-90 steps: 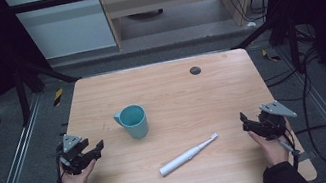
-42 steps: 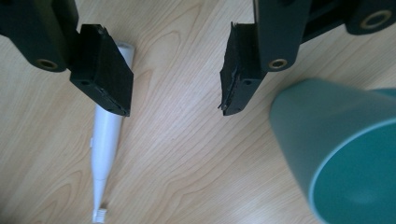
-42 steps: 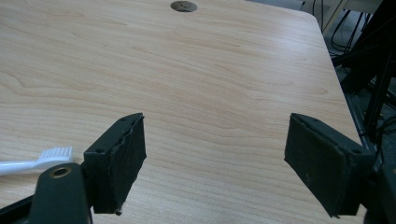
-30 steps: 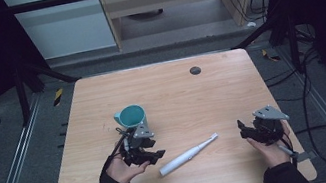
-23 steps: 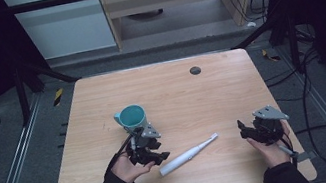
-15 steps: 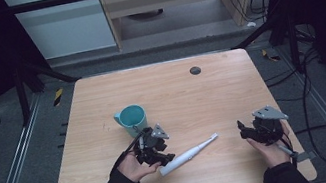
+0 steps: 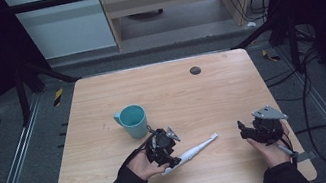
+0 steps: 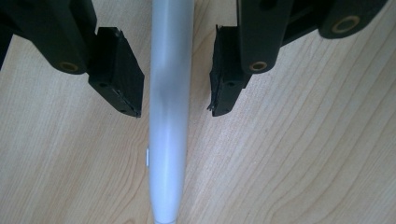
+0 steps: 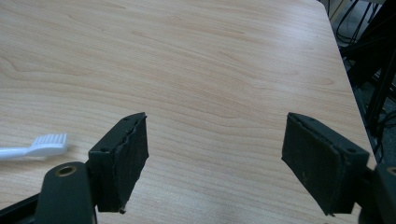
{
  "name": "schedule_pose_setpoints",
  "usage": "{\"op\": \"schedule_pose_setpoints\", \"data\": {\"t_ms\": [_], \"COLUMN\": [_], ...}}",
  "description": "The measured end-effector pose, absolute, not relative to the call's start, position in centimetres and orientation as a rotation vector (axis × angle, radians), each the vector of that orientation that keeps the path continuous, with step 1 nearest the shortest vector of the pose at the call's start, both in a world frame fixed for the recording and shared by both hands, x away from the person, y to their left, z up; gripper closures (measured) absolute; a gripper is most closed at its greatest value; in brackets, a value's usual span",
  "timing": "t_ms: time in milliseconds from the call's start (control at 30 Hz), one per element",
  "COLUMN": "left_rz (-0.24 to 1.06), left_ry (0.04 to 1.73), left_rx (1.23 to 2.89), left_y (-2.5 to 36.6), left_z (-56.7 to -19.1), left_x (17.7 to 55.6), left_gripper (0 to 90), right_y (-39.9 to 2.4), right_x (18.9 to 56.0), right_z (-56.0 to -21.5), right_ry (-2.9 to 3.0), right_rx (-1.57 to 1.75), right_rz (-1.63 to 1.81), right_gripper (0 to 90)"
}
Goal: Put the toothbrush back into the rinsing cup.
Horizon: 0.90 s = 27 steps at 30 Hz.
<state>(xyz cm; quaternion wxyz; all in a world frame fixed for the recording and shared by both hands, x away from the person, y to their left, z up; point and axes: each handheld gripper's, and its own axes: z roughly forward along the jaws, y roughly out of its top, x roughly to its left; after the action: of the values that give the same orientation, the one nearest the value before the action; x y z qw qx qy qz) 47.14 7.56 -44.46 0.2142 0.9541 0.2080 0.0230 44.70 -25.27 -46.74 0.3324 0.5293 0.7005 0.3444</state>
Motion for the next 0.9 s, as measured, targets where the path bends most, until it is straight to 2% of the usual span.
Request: {"op": "schedule_pose_setpoints", "data": {"t_ms": [900], "left_rz": [0.031], "left_ry": [0.547], "left_rx": [2.718], "left_y": [6.1], "left_z": [-46.5], "left_x": [47.6], "left_gripper": [57.7], "right_y": [-25.4], "right_x": [44.8], "right_z": [-46.8], "right_ry": [1.831], "right_rx": [1.396], "right_rz": [0.893], "right_gripper": [23.4]}}
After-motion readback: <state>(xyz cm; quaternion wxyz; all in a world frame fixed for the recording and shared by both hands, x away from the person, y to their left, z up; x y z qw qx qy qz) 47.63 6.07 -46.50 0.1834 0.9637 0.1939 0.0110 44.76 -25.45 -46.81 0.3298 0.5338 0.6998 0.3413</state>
